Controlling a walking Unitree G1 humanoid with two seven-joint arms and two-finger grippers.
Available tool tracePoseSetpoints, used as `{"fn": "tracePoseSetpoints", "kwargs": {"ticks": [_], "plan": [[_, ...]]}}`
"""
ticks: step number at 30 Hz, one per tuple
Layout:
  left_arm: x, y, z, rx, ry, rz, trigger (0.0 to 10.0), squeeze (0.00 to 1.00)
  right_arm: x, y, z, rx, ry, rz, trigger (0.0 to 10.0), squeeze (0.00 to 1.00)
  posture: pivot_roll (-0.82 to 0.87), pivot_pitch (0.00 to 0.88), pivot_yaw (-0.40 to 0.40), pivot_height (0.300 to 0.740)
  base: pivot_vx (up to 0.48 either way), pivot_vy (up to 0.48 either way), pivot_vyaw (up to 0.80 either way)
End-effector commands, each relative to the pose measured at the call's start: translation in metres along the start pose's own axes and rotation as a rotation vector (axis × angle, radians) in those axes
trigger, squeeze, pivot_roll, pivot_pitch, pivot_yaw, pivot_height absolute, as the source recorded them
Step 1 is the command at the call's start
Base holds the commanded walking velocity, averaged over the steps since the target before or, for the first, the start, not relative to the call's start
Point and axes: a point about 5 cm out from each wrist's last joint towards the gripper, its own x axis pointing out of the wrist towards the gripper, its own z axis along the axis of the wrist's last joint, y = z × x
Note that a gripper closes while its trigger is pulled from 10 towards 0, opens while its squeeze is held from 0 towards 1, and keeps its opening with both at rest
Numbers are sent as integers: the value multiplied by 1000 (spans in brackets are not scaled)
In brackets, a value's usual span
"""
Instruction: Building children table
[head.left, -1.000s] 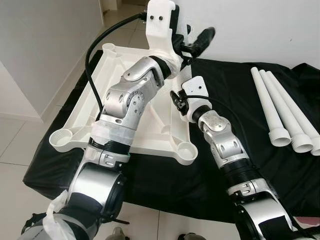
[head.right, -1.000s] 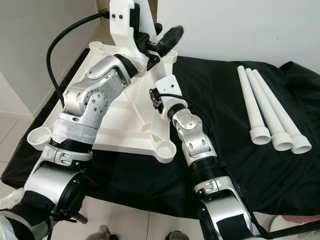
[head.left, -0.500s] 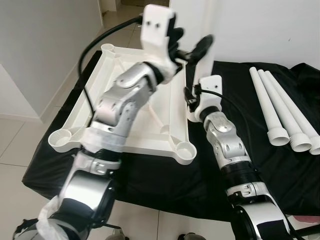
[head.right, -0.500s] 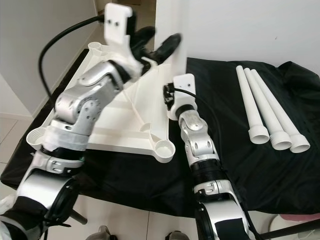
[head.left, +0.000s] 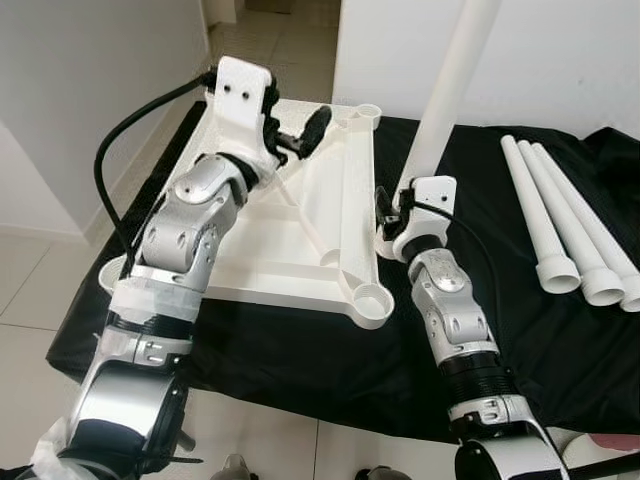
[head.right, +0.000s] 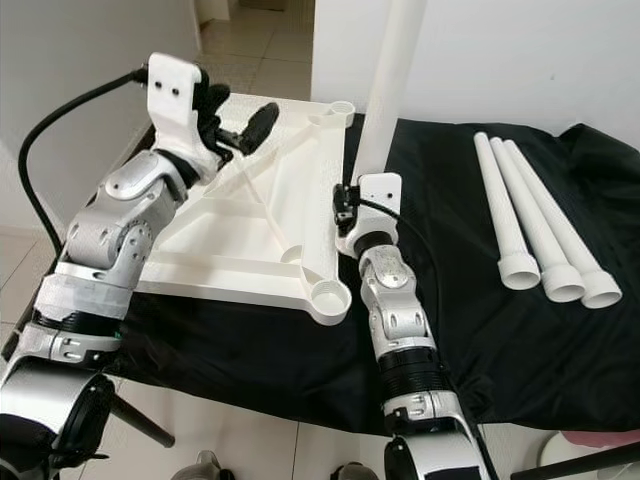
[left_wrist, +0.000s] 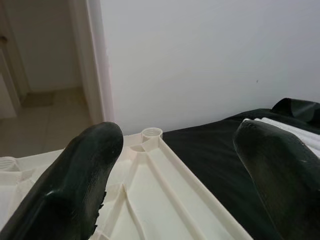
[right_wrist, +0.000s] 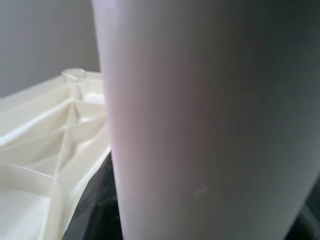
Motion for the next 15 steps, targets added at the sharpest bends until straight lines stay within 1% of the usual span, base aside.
{"fn": "tracePoseSetpoints", "kwargs": {"ticks": [1,2,3,4,7,11,13,15], "plan": [[-10,-3,-19,72,68,-84,10000,0,-10,2,5,-25,-73,48,10000,0,-12,0,-21,740,0,0,0],[-10,-3,-19,72,68,-84,10000,0,-10,2,5,-25,-73,48,10000,0,-12,0,-21,740,0,0,0],[-14,-2,-24,88,86,-86,10000,0,-14,3,5,-21,-86,67,10000,0,-13,0,-22,740,0,0,0],[-16,-2,-28,83,99,-90,10000,0,-17,3,6,-17,-99,78,10000,0,-13,0,-22,740,0,0,0],[-19,-2,-31,85,108,-103,10000,0,-19,2,6,-7,-102,84,10000,0,-13,0,-22,740,0,0,0],[-41,-23,-41,44,151,-317,10000,0,-31,-3,5,4,-133,115,10000,0,-15,0,-20,740,0,0,0],[-41,-23,-41,44,151,-317,10000,0,-31,-3,5,4,-133,115,10000,0,-15,0,-20,740,0,0,0],[-48,-31,-42,44,157,-388,10000,0,-34,-3,4,-2,-133,135,10000,0,-21,0,-18,740,0,0,0]]}}
